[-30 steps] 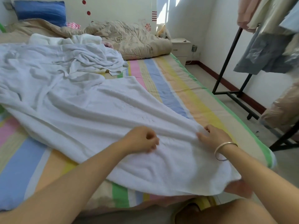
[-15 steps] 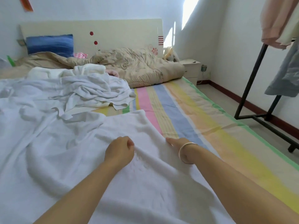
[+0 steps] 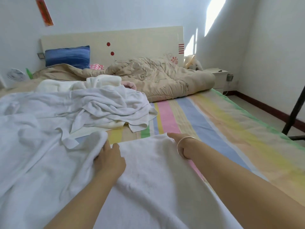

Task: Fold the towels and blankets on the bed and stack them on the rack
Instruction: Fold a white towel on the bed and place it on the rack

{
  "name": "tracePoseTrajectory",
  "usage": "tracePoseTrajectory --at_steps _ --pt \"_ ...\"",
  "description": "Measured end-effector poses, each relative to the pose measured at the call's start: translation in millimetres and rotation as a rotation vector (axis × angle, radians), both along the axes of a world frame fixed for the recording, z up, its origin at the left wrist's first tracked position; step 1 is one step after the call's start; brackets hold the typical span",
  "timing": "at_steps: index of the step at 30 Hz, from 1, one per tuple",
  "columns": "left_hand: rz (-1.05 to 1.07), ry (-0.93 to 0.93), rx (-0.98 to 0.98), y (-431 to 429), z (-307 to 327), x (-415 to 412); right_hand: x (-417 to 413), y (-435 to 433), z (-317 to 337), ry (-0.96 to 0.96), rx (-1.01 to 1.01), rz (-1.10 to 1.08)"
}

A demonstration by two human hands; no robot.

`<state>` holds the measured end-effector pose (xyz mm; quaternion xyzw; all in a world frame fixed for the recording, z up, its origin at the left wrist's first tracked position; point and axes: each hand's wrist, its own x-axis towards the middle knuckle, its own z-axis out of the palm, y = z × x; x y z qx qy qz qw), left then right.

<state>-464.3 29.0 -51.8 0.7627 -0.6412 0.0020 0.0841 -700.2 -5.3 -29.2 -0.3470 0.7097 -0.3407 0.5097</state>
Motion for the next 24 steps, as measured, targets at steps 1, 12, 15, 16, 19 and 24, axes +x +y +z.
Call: tracePoseTrajectory --at_steps 1,12,15,16,19,24 --pt "0.04 -0.047 -0.01 -5.2 -1.6 4.1 -1.3 -9.6 -3.5 0.12 -0.024 0.016" --pt "-0.099 -0.108 -0.312 -63.8 2.2 -65.0 -92.0 -54.2 8.6 0.822 -0.353 0.093" --pt "-0.158 0.188 -0.489 -109.2 17.1 -132.6 -166.1 -64.9 20.4 0.869 -0.359 -0.036" --pt "-0.164 0.305 -0.512 -122.3 19.2 -152.7 -188.1 -66.9 23.1 0.881 -0.369 -0.068" --pt "-0.323 0.401 -0.449 -145.5 -7.5 -199.2 -238.1 -75.5 12.4 0.883 -0.364 -0.113" --pt "-0.399 0.156 -0.222 -169.5 -46.2 -200.6 -257.7 -96.0 -43.6 1.024 -0.202 -0.047"
